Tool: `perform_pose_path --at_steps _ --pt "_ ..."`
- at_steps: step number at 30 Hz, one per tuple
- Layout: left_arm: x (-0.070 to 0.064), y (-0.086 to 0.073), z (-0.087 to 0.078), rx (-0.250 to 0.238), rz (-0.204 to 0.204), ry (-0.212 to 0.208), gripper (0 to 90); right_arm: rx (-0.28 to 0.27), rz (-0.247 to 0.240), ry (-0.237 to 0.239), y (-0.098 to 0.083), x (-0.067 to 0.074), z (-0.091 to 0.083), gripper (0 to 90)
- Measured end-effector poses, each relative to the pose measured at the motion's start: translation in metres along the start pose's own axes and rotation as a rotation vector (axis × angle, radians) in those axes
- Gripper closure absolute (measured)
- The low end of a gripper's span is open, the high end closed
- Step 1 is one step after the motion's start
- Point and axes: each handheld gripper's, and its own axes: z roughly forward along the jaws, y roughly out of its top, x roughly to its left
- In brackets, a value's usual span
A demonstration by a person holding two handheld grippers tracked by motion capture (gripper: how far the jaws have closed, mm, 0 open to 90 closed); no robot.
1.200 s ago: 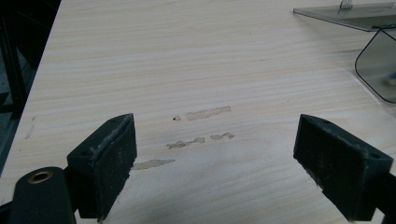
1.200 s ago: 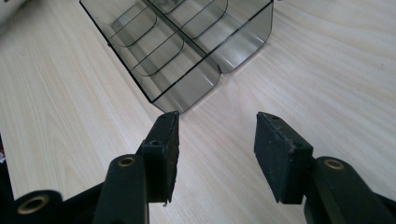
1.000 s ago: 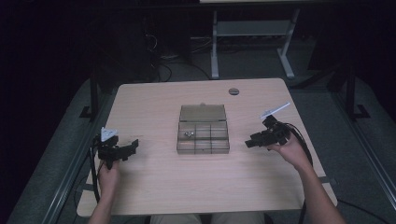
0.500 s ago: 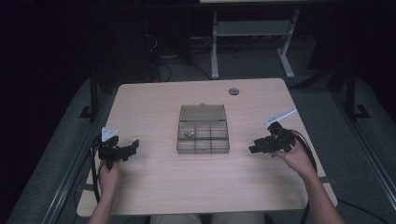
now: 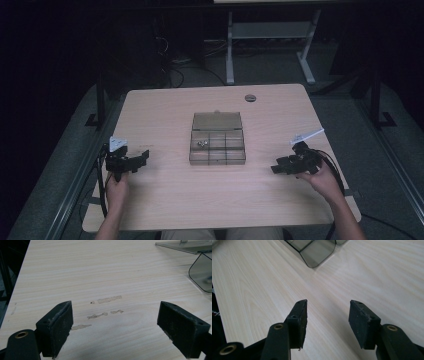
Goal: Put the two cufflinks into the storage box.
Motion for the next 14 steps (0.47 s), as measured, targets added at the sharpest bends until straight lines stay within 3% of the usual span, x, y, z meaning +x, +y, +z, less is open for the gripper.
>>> perform_pose_path --at_steps 7,14 --pt "-0.002 0.000 0.001 -0.004 0.006 -0.007 12.8 -0.019 0.002 -0.006 -0.018 0.007 0.000 48.0" --pt "-0.003 0.000 0.001 -0.002 0.009 -0.012 12.8 -0.081 0.010 -0.022 -0.027 0.015 0.001 47.3"
